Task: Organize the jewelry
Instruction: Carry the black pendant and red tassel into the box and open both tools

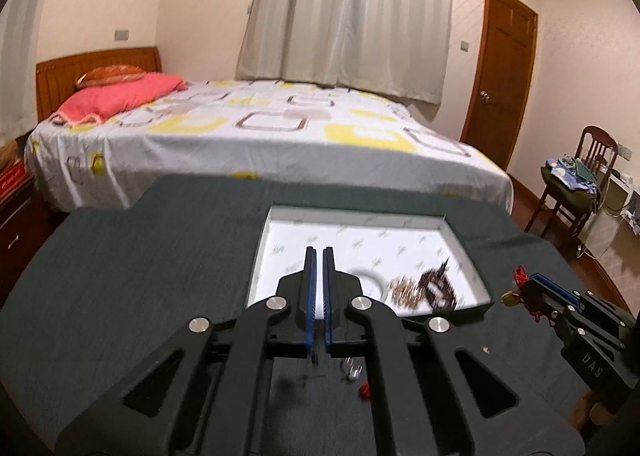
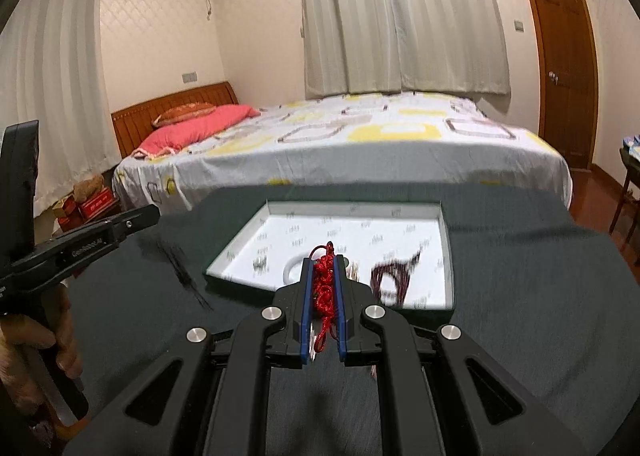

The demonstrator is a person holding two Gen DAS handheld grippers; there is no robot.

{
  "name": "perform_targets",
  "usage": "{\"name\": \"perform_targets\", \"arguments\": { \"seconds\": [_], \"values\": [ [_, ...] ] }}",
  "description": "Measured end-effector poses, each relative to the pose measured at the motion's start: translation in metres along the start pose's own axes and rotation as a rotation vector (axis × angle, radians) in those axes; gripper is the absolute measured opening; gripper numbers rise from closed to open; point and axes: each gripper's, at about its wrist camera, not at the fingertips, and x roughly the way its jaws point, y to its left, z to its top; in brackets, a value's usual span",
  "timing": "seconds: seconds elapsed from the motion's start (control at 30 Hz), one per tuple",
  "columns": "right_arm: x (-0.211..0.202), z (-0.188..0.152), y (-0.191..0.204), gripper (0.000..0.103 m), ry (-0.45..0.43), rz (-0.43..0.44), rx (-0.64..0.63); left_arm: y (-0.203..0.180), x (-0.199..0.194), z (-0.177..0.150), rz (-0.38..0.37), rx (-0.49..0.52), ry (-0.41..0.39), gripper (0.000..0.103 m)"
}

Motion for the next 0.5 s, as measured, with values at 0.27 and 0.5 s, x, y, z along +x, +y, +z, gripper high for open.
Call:
{"name": "perform_targets", "arguments": {
  "seconds": [0.27, 0.5],
  "values": [
    [0.028, 0.033, -0.007, 0.01, -0.056, -0.009, -0.005, -0.017, 0.039, 0.034, -0.047, 0.009, -0.021, 0.003],
    [0.035, 0.026, -0.006, 0.01, -0.038, -0.005, -0.014, -0.011, 0.063, 0.013, -0.087, -0.008, 0.092, 0.006]
  ]
}}
